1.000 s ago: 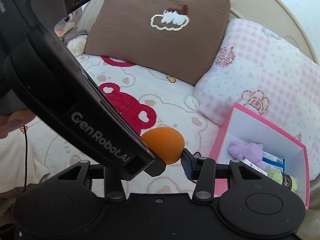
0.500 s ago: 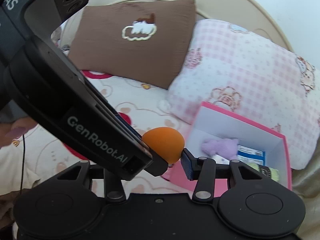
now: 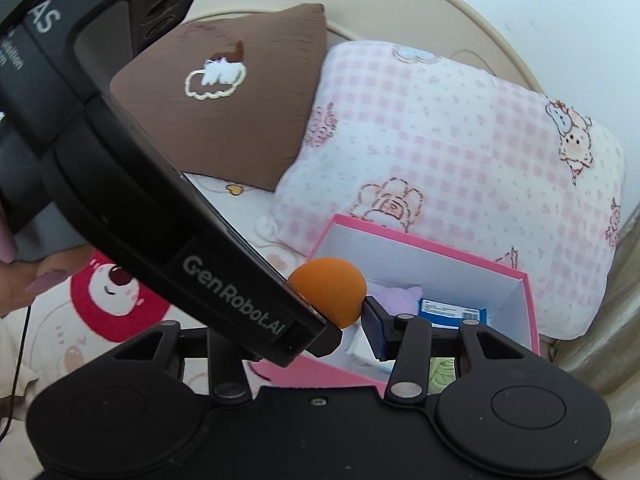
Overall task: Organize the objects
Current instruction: 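Lower the sponge into the pink box and open the left gripper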
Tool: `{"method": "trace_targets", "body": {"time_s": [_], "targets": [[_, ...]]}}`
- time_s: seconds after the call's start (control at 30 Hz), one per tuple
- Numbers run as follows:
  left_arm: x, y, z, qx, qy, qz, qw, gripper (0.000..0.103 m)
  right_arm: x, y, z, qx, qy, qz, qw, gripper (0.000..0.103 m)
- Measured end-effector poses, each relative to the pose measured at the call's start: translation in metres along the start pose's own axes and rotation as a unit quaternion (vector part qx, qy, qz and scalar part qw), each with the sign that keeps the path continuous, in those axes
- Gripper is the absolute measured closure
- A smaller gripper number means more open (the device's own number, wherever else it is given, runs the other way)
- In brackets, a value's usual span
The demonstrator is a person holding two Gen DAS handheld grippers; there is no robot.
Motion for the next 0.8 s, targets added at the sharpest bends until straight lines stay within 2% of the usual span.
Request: {"method": "trace_targets", "body": {"time_s": [0.2,0.4,0.8], "targets": [[-0.03,-0.021,0.001,-0.004,-0.013,-0.012,0.9998,0.063,-0.022,0.0,0.037,-0.041,-0.019,-0.016,0.999,0.052],[-0.047,-0.044,0.004,-0.008,-0.024,-0.013,0.9996,0.063,-0.03,-0.001,0.058,-0.056,-0.021,-0.009,0.998,0.052],[-0.114,-0.069,-0.008,0.034,-0.019,-0.017,0.9991,0.063,-0.087,0.012,0.121,-0.139,-0.034,-0.038,0.989,0.052]]}}
Point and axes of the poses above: each gripper's, at about its wrist camera, not at the fingertips, and x roughly against the way its jaws point, z to its right, y to its underside, the point moved 3 cm from there along -x, roughly the way its jaws point, and after that the axes turned 5 degrees about z, right-handed, at the moved point
